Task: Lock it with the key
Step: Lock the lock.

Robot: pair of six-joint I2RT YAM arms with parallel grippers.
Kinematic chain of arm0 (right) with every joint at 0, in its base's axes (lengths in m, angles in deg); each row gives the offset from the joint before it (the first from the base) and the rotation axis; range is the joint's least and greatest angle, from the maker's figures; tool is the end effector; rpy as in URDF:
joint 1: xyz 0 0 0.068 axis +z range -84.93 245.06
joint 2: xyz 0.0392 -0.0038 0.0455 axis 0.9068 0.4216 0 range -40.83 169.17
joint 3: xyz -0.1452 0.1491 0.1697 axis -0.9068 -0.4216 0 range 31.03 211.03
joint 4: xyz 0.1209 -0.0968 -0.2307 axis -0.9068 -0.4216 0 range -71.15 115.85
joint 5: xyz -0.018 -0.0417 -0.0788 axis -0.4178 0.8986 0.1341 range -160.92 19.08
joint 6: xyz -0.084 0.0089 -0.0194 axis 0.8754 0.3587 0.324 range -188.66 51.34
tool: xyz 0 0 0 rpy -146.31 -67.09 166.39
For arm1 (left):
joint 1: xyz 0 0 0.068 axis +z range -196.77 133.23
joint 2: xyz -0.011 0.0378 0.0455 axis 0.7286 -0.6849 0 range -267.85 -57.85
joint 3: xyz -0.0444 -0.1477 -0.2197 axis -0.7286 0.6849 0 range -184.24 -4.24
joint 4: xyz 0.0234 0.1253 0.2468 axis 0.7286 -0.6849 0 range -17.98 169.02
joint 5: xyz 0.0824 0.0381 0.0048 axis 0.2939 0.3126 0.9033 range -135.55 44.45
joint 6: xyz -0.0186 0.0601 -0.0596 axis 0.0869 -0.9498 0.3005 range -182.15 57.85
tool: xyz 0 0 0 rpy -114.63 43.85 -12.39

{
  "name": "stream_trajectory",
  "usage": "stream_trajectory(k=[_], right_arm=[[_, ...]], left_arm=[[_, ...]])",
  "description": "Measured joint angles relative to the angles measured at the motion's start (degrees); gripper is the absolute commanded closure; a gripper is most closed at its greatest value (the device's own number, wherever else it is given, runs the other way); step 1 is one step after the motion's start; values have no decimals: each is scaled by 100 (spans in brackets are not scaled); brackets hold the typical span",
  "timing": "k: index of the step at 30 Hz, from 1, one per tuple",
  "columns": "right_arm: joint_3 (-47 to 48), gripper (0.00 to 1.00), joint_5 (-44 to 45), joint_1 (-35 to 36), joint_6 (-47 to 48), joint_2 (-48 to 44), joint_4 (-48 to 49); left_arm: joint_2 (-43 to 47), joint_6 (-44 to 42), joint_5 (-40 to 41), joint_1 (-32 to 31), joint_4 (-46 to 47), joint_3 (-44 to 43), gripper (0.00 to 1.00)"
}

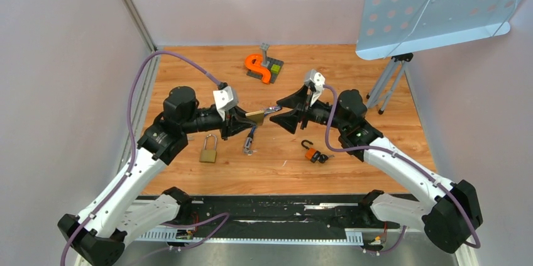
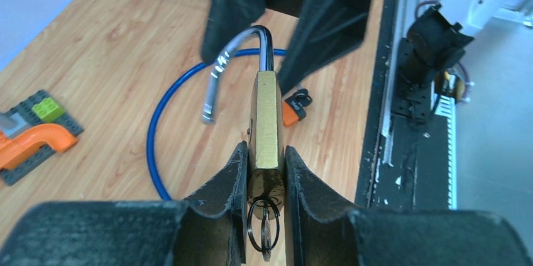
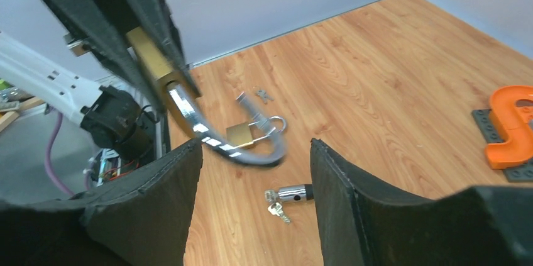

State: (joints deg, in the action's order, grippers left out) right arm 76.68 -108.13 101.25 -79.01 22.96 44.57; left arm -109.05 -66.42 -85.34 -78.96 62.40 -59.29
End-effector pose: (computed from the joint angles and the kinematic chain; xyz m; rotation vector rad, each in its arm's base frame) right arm 0.2216 0.2196 0.3231 -0.8834 1.4304 1.1273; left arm 0.1809 -0.1719 0.3638 1.0412 1.5235 -0.9641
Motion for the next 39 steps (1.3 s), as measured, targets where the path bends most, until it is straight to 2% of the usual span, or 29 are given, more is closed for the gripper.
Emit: stream_trajectory(k=[6, 13, 22, 23, 24, 25, 26, 30, 33, 36, 37, 38, 39], right_arm=[[-68, 35, 219, 0, 66, -151, -39], [-490, 20, 269, 0, 83, -481, 17], [-553, 22, 313, 0, 306, -520, 505], [-553, 26, 286, -2, 345, -529, 525], [-553, 34, 232, 0, 387, -546, 540], [-553, 51, 151, -2, 428, -573, 549], [-553, 61, 35, -4, 476, -608, 555], [-516, 90, -527, -13, 649, -756, 509], [-330, 91, -861, -24, 723, -719, 293], [-192, 86, -1051, -39, 719, -656, 164], [-177, 88, -1086, -44, 706, -651, 157], [-164, 96, -1128, -44, 693, -649, 160], [-153, 99, -1156, -42, 673, -649, 162]], left_arm=[[11, -138, -212, 13, -262, -118, 100], [-129, -278, -149, 116, -483, -542, 100], [-507, -444, -885, 136, -680, -859, 100], [-538, -448, -949, 136, -708, -859, 100], [-584, -466, -1032, 136, -752, -859, 100], [-612, -472, -1080, 136, -778, -859, 100], [-634, -481, -1126, 136, -804, -861, 100], [-713, -490, -1331, 136, -844, -911, 100], [-710, -485, -1453, 144, -828, -931, 100], [-704, -461, -1545, 181, -789, -935, 100], [-702, -446, -1563, 186, -776, -935, 100], [-697, -415, -1591, 186, -750, -935, 100], [-697, -374, -1628, 186, -708, -933, 95]])
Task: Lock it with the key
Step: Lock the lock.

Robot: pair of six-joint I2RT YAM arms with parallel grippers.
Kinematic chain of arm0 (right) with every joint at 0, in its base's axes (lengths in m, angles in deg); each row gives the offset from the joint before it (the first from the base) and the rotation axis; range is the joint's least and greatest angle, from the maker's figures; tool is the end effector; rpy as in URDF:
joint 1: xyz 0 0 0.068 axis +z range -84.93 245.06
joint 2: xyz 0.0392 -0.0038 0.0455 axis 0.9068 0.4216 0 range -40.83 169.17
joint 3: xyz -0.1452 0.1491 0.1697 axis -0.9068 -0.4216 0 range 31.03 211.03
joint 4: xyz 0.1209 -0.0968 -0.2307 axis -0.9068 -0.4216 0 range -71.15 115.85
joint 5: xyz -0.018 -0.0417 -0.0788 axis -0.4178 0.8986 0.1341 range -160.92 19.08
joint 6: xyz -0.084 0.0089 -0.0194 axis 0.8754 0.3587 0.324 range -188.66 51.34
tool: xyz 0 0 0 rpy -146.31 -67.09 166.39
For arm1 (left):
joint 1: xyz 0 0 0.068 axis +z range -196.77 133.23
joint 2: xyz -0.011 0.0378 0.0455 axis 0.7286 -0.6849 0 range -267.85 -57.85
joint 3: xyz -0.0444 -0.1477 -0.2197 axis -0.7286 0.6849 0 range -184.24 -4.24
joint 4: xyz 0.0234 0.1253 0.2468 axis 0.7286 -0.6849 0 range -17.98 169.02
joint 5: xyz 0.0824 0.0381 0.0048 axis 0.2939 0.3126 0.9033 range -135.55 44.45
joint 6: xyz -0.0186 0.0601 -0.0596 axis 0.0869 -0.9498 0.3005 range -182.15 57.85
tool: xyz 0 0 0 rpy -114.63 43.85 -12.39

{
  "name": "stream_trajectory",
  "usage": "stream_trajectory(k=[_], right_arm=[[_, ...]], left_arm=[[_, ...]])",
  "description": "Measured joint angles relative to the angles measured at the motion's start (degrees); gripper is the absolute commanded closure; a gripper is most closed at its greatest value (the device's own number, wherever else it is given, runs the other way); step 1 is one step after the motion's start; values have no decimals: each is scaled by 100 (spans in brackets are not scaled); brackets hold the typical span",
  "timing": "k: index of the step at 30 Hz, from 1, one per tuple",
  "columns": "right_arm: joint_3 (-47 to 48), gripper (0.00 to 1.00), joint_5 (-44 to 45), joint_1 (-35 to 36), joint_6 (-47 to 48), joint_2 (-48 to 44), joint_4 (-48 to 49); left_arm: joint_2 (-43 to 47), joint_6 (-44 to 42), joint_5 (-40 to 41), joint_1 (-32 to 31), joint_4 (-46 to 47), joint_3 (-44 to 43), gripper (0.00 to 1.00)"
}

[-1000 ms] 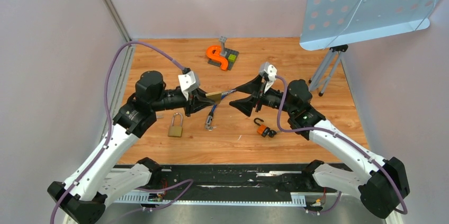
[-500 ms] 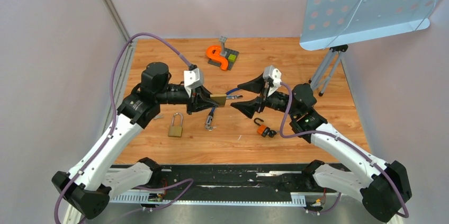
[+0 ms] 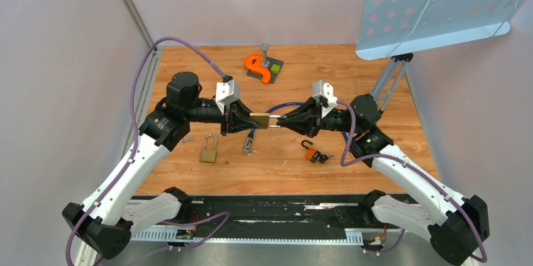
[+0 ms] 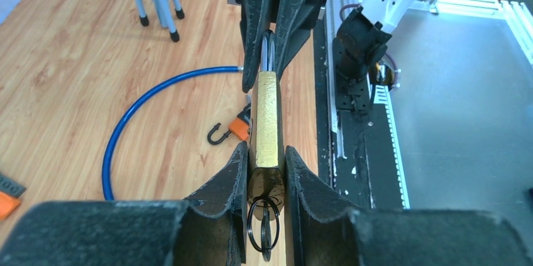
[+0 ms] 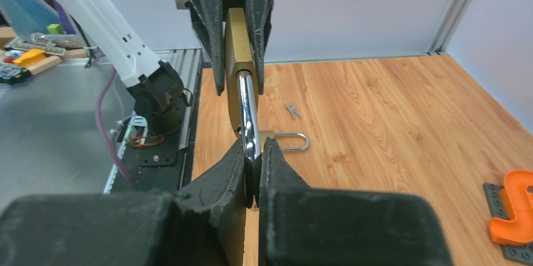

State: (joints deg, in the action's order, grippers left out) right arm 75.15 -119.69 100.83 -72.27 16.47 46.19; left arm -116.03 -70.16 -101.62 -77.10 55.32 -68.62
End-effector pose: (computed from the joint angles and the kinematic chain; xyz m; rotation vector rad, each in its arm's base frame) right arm 0.1874 0.2061 0.3461 -1.0987 1.1670 1.1528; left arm 0.1827 -0.1806 0.3868 1.2333 1.4442 -1.1751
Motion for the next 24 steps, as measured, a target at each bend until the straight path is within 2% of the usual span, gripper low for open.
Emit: stream_trajectory(k=[1, 2, 3, 4, 6, 8, 10, 15, 24], right_arm=[[22, 100, -46, 4, -42, 0, 2], [44, 100, -85, 4, -90, 0, 9], [68, 100, -92, 2, -153, 0, 4], [87, 100, -87, 0, -219, 0, -2], [114, 100, -68, -4, -369, 0, -33], [127, 100, 9, 9, -540, 0, -90], [127, 100, 83, 20, -697, -2, -146], [127, 100, 269, 15, -953, -85, -280], [127, 100, 258, 15, -1178, -319, -199]], left_arm=[[9, 59, -46, -7, 81, 20, 91], [33, 140, -70, -4, 186, 63, 78], [70, 243, -94, 2, 339, 138, 73], [118, 389, -98, 4, 507, 225, 63], [229, 734, -57, 11, 970, 463, 51], [317, 1110, 0, 0, 1532, 695, 46], [398, 1464, 107, -9, 2024, 916, 43], [527, 2201, 365, -9, 2977, 1360, 44], [509, 2868, 363, -9, 3799, 1543, 44]])
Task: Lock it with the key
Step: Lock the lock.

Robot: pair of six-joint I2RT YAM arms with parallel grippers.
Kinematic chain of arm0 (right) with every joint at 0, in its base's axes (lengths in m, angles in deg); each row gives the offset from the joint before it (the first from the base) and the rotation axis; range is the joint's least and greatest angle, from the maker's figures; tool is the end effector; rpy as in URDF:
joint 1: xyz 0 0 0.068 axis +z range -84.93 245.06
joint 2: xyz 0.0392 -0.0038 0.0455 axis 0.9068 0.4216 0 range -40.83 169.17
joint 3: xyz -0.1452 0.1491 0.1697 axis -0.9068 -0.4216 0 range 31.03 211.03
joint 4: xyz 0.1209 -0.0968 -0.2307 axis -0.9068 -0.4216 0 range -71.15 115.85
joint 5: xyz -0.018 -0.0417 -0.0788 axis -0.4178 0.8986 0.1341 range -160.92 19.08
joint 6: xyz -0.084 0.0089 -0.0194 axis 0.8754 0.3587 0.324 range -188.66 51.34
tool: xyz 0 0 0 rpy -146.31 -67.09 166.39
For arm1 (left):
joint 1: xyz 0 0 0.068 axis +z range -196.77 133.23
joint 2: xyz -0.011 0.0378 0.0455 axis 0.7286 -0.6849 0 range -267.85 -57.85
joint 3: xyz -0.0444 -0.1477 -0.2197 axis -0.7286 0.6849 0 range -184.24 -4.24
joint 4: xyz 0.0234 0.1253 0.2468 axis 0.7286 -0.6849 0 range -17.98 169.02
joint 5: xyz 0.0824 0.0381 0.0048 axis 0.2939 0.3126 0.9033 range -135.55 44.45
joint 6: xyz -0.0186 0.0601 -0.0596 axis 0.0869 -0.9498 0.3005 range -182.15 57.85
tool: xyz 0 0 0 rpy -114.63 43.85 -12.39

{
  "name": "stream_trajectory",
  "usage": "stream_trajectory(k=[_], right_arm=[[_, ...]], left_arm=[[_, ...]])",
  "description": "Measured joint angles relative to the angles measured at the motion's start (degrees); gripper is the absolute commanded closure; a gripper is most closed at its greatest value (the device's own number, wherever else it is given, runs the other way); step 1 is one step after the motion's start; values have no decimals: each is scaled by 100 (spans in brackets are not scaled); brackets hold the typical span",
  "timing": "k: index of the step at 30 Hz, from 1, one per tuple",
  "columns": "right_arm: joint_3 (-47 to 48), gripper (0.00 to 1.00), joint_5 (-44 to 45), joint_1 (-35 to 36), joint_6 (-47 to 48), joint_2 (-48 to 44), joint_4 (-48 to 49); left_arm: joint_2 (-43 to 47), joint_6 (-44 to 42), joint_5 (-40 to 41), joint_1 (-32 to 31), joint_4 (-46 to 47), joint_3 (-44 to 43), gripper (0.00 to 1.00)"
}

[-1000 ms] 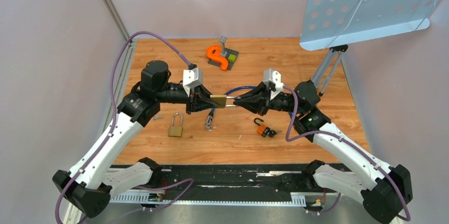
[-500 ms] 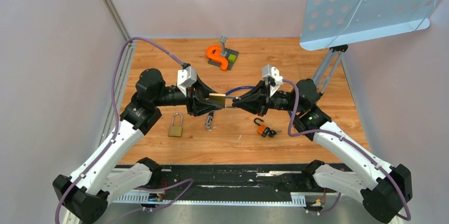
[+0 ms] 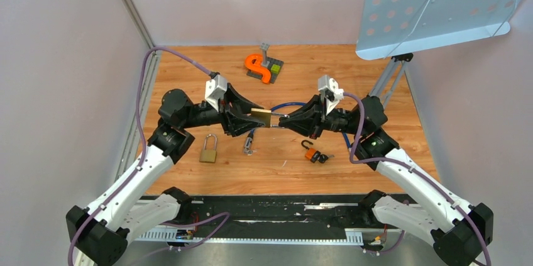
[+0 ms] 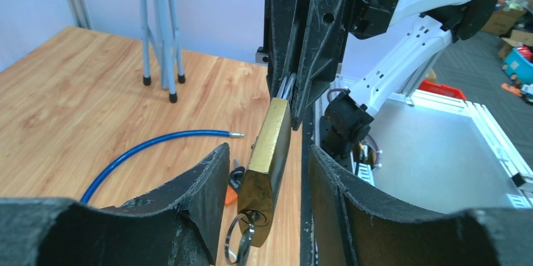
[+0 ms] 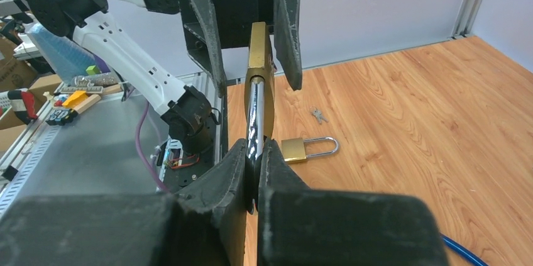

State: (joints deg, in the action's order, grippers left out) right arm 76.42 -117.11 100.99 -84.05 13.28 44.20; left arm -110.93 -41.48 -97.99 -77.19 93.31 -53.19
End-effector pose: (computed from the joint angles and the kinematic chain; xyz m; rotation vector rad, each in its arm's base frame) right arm 0.1793 0.1983 0.3646 -0.9591 1.2701 1.2744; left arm 0.1839 -0.1785 0.3831 0.9354 1.3185 -1.3369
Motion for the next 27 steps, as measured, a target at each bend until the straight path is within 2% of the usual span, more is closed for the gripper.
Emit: stream_trajectory(k=[2, 10, 12, 15, 18, 20, 22, 23, 24, 25, 27], right_arm=[[-2, 100, -87, 0, -20, 0, 44], [-57, 100, -326, 0, -109, -92, 337], [-57, 100, -339, 0, -109, -96, 385], [-57, 100, -361, 0, -118, -94, 426], [-57, 100, -393, 0, -151, -87, 470], [-57, 100, -428, 0, -173, -81, 496], [-57, 100, -439, 0, -195, -74, 507], [-57, 100, -437, -2, -201, -70, 507], [-57, 100, -437, -7, -210, -68, 507], [-57, 100, -435, -11, -214, -63, 509], [-57, 100, -426, -31, -234, -52, 490]], left_arm=[[-39, 164, -57, 0, 214, 70, 44], [-264, 752, -424, 0, 874, 221, 61], [-264, 804, -468, -7, 951, 221, 62], [-264, 861, -498, -20, 1008, 221, 61], [-278, 894, -538, -22, 1062, 221, 53], [-323, 914, -570, -22, 1097, 221, 52], [-389, 938, -605, -22, 1115, 221, 59], [-422, 960, -627, -22, 1126, 221, 70], [-448, 981, -662, -22, 1132, 221, 74], [-461, 955, -708, -24, 1134, 221, 85], [-459, 953, -811, -35, 1104, 212, 98]])
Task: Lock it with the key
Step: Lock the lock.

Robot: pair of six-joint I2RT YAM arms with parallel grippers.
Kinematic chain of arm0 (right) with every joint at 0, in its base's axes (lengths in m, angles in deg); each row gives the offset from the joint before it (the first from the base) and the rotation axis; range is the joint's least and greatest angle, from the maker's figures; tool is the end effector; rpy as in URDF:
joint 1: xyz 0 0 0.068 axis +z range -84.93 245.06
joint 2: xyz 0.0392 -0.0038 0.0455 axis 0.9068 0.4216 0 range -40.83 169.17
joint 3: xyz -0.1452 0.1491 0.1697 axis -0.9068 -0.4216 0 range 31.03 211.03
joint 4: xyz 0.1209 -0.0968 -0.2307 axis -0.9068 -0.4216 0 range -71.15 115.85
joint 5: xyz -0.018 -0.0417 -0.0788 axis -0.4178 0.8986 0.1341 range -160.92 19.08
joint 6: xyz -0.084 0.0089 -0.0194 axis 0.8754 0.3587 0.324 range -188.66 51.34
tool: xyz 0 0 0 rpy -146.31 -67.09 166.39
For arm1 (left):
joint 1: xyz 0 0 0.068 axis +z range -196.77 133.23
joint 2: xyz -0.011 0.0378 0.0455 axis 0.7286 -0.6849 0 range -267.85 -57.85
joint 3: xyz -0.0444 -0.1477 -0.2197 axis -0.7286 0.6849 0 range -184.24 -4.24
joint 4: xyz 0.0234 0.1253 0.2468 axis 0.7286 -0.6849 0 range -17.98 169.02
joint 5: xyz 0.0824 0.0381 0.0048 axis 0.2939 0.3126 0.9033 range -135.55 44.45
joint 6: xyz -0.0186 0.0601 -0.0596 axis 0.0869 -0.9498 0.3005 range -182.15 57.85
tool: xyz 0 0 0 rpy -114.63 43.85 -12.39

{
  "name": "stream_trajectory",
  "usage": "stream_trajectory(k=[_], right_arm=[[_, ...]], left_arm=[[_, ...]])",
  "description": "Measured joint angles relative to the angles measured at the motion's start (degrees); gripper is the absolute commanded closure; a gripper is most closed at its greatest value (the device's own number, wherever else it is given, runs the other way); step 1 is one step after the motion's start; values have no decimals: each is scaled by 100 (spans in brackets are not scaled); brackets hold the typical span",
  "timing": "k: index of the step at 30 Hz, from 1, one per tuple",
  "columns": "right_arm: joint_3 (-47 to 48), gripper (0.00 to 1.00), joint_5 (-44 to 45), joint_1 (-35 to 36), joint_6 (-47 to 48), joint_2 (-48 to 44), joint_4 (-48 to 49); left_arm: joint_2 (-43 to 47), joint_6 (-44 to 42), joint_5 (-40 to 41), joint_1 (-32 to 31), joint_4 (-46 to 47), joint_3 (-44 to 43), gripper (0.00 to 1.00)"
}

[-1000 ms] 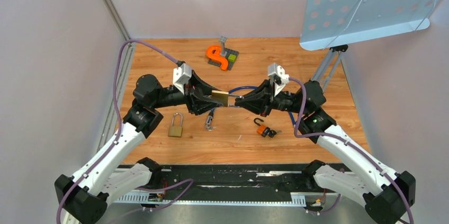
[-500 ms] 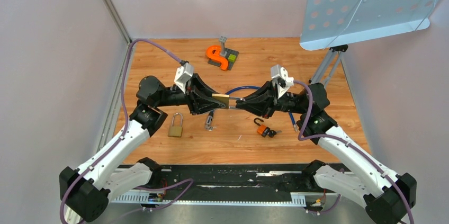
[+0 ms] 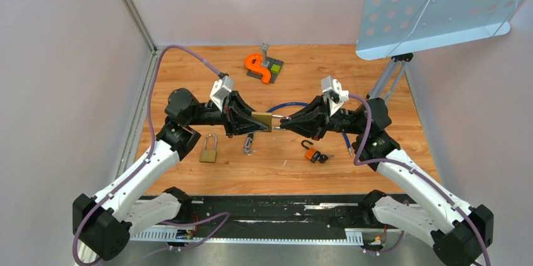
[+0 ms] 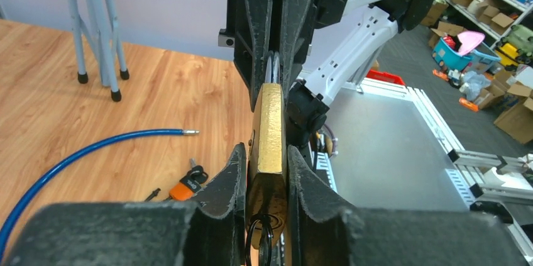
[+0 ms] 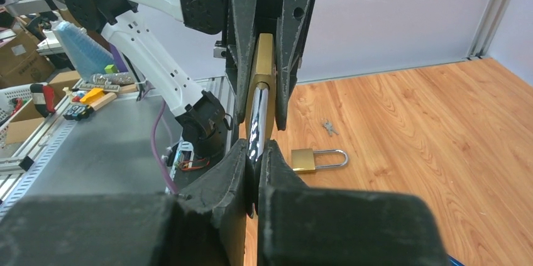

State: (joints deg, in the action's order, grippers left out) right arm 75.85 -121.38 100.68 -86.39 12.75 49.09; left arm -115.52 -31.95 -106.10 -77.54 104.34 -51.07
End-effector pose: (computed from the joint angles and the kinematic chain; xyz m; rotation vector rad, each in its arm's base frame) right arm 0.1714 0.1956 0.3725 -1.0038 1.1854 1.3278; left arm 0.1878 -0.1895 0.3702 1.0002 1.3136 -1.5266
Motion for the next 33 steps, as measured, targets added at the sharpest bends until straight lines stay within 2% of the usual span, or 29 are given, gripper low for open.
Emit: stream_trajectory(k=[5, 6, 9, 10, 12, 21, 25, 27, 29, 33], right_arm=[[0, 99, -70, -2, -17, 20, 17], [2, 90, -79, -2, -17, 31, 20], [57, 45, -63, -7, -28, 125, -48], [92, 37, -37, -4, -48, 168, -52], [186, 31, 59, -2, -17, 251, -55], [214, 40, 262, -9, 136, 400, -164], [214, 64, 321, -59, 151, 409, -201], [214, 71, 354, -90, 149, 409, -212], [214, 71, 356, -96, 131, 409, -216], [214, 56, 271, -105, 120, 417, -208]], left_arm=[[98, -278, -28, -7, -367, -72, 100], [105, -317, -28, -7, -400, -79, 100], [109, -415, 20, -2, -531, -85, 100], [109, -485, 70, 0, -636, -92, 100], [109, -621, 177, 4, -872, -92, 100], [339, -1062, 1016, 17, -1978, -380, 100], [649, -1106, 1211, 37, -2385, -640, 100], [807, -1110, 1235, 37, -2444, -671, 100], [920, -1110, 1231, 37, -2474, -671, 100], [977, -1108, 1158, 39, -2564, -671, 100]])
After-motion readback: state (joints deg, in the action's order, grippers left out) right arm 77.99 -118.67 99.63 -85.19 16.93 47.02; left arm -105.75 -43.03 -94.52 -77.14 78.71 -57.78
